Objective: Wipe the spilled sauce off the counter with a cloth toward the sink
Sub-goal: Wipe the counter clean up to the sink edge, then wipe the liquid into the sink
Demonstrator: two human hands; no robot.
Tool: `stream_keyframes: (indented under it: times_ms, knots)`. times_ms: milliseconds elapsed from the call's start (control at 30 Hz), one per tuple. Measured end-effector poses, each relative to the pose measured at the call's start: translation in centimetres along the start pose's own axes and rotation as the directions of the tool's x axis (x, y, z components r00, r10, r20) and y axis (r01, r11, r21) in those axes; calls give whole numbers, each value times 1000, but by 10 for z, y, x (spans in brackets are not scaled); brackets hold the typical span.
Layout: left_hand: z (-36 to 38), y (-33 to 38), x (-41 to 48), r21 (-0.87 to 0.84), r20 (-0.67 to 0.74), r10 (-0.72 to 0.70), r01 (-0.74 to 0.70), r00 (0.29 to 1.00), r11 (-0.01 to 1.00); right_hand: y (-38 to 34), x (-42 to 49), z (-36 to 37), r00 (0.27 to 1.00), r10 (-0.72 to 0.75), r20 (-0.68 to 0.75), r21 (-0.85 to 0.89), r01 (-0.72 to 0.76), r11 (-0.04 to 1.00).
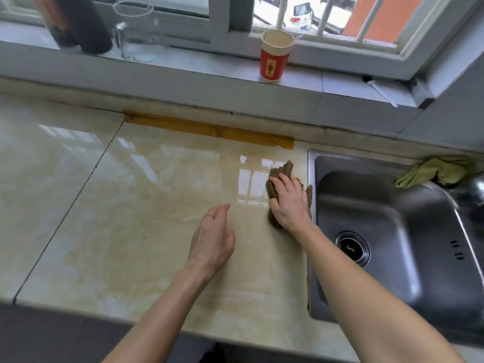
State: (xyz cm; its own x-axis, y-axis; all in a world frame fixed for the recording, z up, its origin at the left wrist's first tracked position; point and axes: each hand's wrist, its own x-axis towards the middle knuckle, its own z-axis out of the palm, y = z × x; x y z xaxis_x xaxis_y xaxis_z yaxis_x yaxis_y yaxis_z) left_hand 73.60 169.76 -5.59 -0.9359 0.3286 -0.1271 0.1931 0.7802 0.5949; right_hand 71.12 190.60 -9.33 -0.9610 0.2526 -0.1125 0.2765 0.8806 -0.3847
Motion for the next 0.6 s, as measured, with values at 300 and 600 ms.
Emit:
stream_keyframes:
  times_ms: [300, 600]
  knots:
    - [-5, 7, 30, 48, 13, 54, -55, 998, 997, 1, 56, -9, 1000, 30, 3, -60, -30, 998]
    - [18, 29, 25, 13, 64, 79, -80, 995, 997, 13, -37, 9, 978, 46, -205, -142, -77, 987]
